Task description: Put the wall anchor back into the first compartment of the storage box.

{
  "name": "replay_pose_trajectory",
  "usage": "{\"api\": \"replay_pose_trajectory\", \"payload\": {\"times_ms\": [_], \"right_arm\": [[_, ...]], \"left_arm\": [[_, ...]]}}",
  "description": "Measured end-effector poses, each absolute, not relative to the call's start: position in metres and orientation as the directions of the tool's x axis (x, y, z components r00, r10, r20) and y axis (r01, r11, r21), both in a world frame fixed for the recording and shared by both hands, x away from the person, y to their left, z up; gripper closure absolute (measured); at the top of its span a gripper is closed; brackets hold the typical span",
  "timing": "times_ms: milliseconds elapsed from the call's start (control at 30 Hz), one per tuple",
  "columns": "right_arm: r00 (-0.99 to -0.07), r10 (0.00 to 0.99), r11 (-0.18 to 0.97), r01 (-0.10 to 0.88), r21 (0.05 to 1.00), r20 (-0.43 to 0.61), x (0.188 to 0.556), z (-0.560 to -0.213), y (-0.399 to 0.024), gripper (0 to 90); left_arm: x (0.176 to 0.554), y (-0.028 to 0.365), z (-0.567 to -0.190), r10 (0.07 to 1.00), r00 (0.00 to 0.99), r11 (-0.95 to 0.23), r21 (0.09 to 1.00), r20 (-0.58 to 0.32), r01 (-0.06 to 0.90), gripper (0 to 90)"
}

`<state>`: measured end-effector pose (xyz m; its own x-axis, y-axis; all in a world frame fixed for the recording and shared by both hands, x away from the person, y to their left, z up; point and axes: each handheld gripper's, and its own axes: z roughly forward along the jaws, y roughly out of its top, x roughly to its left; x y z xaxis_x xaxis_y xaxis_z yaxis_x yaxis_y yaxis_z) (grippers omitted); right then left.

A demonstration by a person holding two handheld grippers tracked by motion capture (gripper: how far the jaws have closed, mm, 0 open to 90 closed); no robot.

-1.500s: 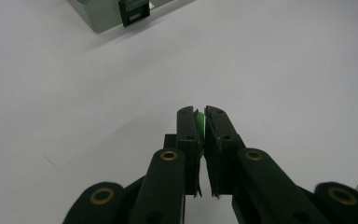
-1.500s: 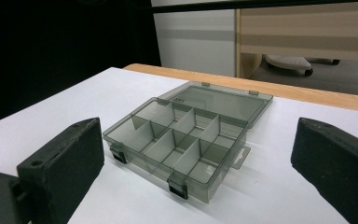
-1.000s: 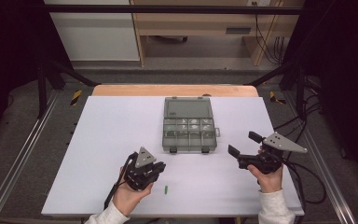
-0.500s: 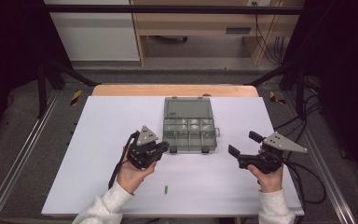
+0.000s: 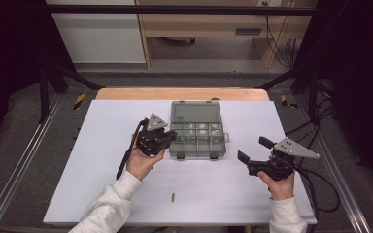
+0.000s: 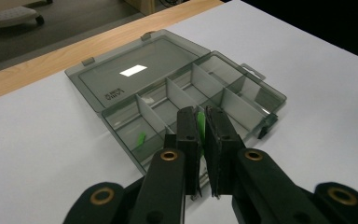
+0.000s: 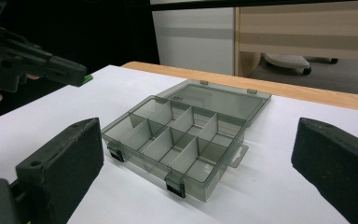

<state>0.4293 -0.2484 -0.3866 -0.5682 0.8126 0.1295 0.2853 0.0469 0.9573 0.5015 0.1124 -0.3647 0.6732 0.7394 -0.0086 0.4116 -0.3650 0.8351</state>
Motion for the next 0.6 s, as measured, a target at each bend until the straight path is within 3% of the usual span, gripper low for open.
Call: {"api": "replay_pose_trajectory", "payload": {"times_ms": [600], "right_arm": [[-0.567, 0.812, 0.04, 0.285, 0.958, 0.135, 0.429, -0.386, -0.25, 2.4]], "left_arm": [[0.55, 0.106, -0.391, 0.764, 0.645, -0.376, 0.812, -0.001, 0.446, 84.5]]}}
